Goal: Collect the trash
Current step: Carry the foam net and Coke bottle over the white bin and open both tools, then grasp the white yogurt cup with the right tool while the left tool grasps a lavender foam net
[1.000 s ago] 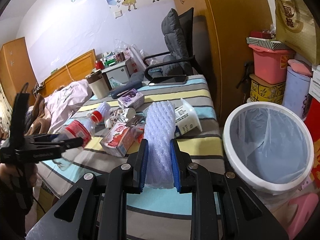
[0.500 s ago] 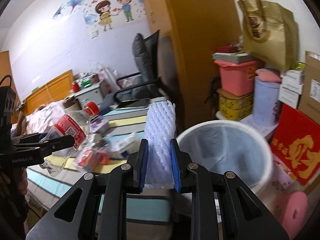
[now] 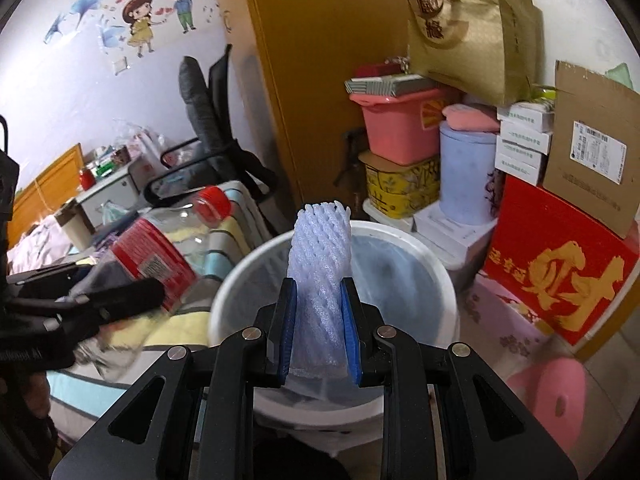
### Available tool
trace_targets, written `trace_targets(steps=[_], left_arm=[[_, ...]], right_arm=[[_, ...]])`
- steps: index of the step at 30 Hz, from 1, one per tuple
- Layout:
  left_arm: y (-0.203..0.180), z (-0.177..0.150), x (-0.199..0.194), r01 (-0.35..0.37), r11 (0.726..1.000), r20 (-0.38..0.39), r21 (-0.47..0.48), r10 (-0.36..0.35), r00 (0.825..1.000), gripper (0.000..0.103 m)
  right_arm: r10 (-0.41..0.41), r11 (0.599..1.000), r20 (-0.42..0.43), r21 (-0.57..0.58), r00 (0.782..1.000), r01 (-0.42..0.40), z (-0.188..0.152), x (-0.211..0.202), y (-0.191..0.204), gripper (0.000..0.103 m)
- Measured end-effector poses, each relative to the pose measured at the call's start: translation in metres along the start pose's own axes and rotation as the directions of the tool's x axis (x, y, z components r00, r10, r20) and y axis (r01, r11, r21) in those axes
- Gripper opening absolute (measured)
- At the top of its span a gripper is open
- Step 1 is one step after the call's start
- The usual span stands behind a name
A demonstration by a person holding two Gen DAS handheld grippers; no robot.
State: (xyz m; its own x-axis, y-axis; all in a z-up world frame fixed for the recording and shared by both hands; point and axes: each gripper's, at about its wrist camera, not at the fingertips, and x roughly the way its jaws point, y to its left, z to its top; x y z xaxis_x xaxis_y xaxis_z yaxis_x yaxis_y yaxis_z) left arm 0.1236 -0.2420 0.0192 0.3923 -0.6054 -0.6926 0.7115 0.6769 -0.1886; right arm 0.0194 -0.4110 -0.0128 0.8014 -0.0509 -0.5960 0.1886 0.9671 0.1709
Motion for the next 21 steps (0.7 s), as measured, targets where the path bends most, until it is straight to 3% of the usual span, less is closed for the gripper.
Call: trace_targets(steps=[10,13,15,21], left_arm=[[-0.005,0.001,0.037,0.036,0.999,-0.065,-0.001,-0.036,0.997,0.065],[-0.002,0.002,0.037,0.027,1.0,-0.052,-0.004,-0.027,0.998,0.076],[0.0,0.004,0.038,0.045,0.999,-0.044,-0.018,-0.046,0.998,0.077],[0.011,0.001,0.025,0.024,0.999,-0.026,-0.044,-0.025,0.999,0.077]], right_arm=[[-0.049,0.998,-0.103,-0.029,0.993,0.047,-0.006,0.026,-0.012,0.028],[-0.068,0.997,-0.101,-0.032,0.993,0.065,-0.006,0.027,-0.014,0.044],[-0.082,0.996,-0.098,-0.031,0.992,0.079,-0.006,0.029,-0.016,0.066],[-0.099,0.995,-0.087,-0.017,0.991,0.097,-0.005,0.024,-0.016,0.067]])
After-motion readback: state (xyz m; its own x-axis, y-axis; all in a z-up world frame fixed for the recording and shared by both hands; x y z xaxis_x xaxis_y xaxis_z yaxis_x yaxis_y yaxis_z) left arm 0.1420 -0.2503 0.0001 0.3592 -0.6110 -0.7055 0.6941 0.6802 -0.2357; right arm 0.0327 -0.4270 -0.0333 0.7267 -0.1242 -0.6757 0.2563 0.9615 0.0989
